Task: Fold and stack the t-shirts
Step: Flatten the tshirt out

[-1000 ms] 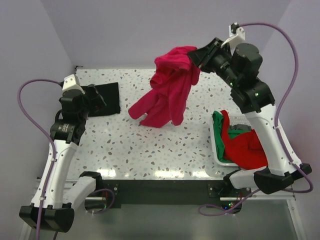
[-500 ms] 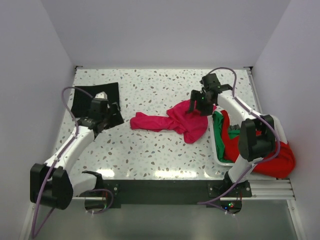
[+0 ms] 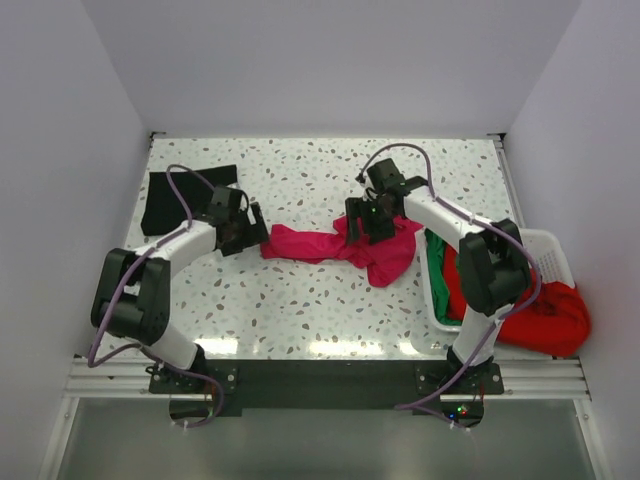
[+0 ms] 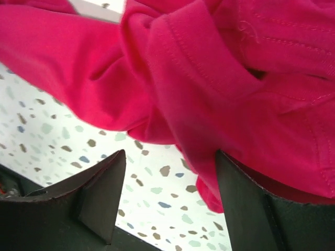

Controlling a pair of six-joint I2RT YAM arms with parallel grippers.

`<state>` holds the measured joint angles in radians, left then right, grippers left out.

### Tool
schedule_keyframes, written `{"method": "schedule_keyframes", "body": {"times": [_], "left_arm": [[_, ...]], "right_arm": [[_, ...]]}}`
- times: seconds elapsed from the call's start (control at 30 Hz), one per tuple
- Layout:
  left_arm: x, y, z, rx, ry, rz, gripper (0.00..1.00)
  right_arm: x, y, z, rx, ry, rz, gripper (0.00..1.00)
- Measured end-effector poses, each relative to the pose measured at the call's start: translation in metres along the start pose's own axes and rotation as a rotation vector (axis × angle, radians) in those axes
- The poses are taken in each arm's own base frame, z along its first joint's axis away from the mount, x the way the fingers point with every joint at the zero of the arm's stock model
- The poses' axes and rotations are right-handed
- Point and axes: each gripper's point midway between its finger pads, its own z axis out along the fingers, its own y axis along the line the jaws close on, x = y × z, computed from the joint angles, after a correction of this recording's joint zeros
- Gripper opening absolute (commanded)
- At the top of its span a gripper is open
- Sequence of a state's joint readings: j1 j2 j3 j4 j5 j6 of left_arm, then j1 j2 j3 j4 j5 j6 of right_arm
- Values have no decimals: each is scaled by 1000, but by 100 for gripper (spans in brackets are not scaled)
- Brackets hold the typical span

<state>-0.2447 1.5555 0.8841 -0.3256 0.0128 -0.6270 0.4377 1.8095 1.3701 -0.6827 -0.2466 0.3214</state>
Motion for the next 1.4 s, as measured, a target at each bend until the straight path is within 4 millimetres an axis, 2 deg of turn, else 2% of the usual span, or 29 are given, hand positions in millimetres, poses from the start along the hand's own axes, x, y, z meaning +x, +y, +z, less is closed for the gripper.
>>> {"method": "schedule_keyframes", "body": {"times": [0.17, 0.27, 0.53, 0.57, 0.63, 0.67, 0.73, 0.77, 0.83, 0.9, 1.0, 1.1, 1.27, 1.4], "left_arm": [[-13, -14, 21, 25, 8, 2, 86], [-14, -16, 32, 29, 21, 3, 81], [-18, -34, 43, 109, 31, 4, 47], [-17, -35, 43, 118, 36, 0, 38], [-15, -39, 44, 136, 46, -12, 29], [-15, -40, 44, 143, 48, -13, 19], [-13, -44, 43, 167, 58, -26, 9], [-11, -46, 43, 177, 62, -32, 0], [-9, -47, 41, 187, 68, -40, 0], [-11, -49, 37, 193, 63, -45, 0], [-21, -56, 20, 216, 28, -43, 0], [-43, -70, -11, 265, -45, -35, 0], [-87, -97, -76, 368, -213, -23, 0], [-117, -102, -119, 398, -309, -33, 0]], "right_arm": [[5, -18, 20, 59, 39, -11, 72], [5, -25, 23, 89, 41, -17, 72], [-11, -32, 23, 137, -13, -50, 71], [-13, -33, 26, 138, -13, -54, 64], [-15, -36, 34, 144, -5, -67, 52], [-15, -38, 39, 149, 3, -72, 40], [-11, -42, 48, 157, 25, -76, 28], [-9, -43, 50, 159, 35, -77, 11], [-8, -44, 48, 163, 46, -77, 0], [-13, -40, 43, 161, 37, -75, 0], [-20, -34, 28, 153, 6, -70, 0], [-28, -23, 1, 141, -49, -56, 0], [-53, 3, -68, 99, -225, -34, 0], [-71, 20, -124, 74, -368, -19, 0]]}}
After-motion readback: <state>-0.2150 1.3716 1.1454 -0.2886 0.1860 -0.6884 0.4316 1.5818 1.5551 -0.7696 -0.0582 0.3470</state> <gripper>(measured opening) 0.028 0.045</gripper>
